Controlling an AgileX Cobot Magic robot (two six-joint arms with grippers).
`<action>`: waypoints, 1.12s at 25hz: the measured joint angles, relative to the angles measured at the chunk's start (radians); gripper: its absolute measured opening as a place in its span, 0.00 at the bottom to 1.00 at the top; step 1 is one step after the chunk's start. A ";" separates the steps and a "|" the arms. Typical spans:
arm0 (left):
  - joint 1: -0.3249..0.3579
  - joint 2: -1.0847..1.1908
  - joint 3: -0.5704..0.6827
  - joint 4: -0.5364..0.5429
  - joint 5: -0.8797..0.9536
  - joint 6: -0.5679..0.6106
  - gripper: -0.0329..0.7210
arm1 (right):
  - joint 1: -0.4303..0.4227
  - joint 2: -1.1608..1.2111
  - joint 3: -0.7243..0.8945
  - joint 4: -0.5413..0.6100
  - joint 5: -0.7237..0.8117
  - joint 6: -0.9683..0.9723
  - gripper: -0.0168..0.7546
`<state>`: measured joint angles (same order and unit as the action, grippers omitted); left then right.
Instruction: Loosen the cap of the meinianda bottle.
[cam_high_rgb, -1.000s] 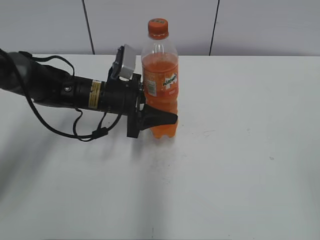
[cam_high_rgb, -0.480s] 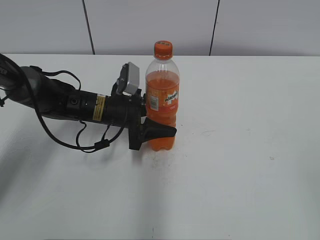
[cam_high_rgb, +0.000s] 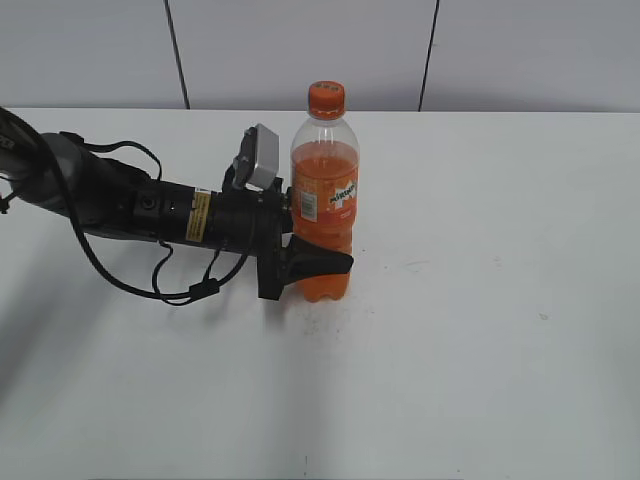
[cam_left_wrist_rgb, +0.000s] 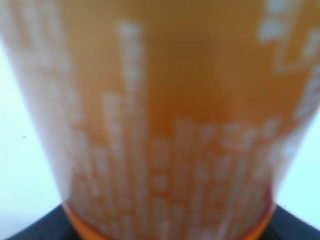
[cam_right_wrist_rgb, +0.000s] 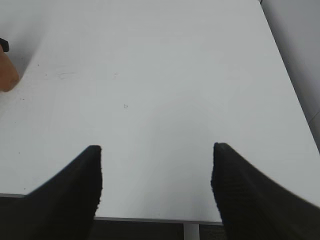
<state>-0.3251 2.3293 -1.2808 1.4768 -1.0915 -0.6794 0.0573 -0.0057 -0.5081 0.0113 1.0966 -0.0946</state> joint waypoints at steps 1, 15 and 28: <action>0.000 0.000 0.000 0.000 0.000 0.000 0.58 | 0.000 0.000 0.000 0.000 0.000 0.000 0.69; 0.000 0.000 0.000 0.000 0.000 0.000 0.58 | 0.000 0.000 0.000 -0.005 0.000 0.000 0.69; 0.000 0.001 0.000 -0.001 0.000 0.000 0.58 | 0.000 0.159 -0.102 0.001 -0.002 0.048 0.69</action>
<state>-0.3251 2.3300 -1.2808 1.4758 -1.0915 -0.6794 0.0573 0.1530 -0.6096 0.0126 1.0946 -0.0461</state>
